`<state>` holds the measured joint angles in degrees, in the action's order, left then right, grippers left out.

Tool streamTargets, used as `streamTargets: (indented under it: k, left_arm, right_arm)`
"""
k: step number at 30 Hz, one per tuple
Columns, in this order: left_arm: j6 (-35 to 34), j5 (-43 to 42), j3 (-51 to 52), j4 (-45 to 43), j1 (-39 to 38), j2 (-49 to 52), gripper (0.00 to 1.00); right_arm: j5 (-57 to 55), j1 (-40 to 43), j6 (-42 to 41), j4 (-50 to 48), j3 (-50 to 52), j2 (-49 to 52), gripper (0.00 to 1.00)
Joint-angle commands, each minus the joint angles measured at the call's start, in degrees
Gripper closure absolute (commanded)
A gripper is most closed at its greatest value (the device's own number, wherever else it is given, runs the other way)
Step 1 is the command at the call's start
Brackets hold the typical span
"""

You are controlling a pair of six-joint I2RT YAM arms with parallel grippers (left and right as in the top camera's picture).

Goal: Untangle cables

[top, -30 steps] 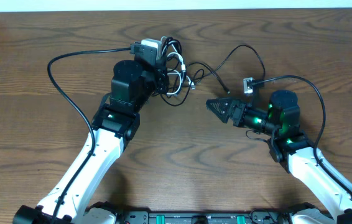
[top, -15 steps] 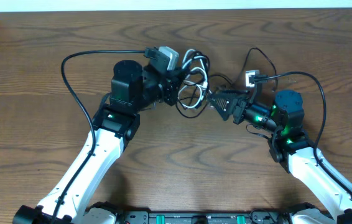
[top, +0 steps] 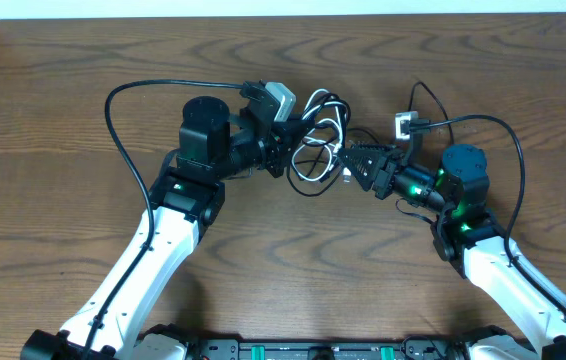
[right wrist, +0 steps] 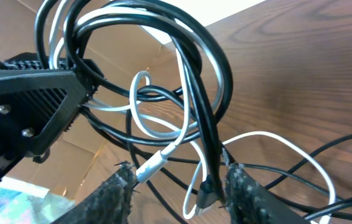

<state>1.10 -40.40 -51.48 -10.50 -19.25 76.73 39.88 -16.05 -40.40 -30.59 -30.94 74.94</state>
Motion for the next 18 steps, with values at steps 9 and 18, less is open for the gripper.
streamTargets:
  k: [9, 18]
  left_arm:
    - [-4.68, -1.20, -1.57, -2.86, 0.13, -0.22, 0.93]
    - [-12.28, -1.18, -1.57, -8.33, 0.13, -0.22, 0.92]
  right_arm:
    - [-13.18, -0.57, 7.93, 7.80, -0.22, -0.28, 0.58]
    - [-12.66, -0.55, 8.33, 8.79, -0.22, -0.28, 0.57]
